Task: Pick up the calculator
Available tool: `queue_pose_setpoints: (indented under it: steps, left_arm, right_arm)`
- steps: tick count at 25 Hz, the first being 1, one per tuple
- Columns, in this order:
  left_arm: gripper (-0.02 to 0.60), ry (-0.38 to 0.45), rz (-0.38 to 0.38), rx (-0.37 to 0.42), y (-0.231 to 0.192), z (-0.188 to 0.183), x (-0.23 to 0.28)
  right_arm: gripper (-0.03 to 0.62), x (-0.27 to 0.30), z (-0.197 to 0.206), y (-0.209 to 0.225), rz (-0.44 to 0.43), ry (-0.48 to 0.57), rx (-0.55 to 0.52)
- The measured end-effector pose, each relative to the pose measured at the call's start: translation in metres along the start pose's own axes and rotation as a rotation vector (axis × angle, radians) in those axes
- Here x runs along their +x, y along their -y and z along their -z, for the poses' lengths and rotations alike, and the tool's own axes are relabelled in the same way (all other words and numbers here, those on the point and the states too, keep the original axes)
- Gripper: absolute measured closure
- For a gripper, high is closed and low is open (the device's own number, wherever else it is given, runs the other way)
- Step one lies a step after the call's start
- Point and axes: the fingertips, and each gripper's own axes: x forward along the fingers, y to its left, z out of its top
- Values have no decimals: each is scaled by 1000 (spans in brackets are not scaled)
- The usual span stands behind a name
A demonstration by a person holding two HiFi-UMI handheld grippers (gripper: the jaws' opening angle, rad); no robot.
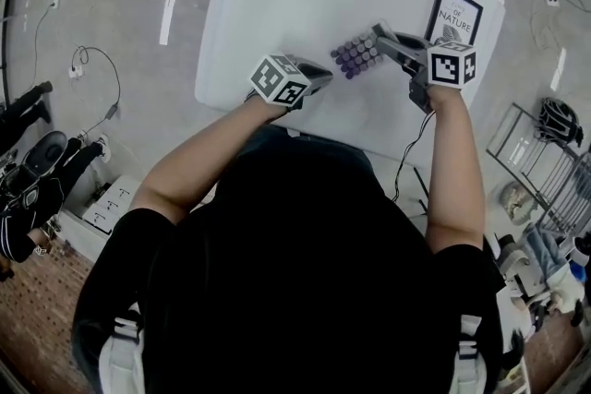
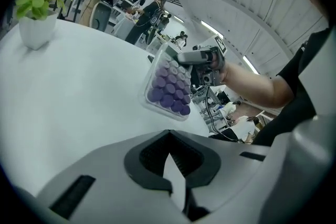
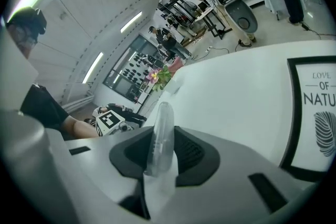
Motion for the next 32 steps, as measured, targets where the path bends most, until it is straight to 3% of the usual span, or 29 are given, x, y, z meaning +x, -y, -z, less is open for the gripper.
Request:
queue_pose_setpoints:
  steps: [6,18,32]
  left_arm:
    - [566,12,-16,77,10,-9,-31]
    - [566,141,-115,169,-2,-49,-124]
    - [566,203,-114,260,18,-55,-177]
  right_arm:
    - [487,-23,-15,-33,27,74,-18]
    - [487,-61,-19,-83,113,189,-87]
    - [487,-89,11,-130,188,310,-93]
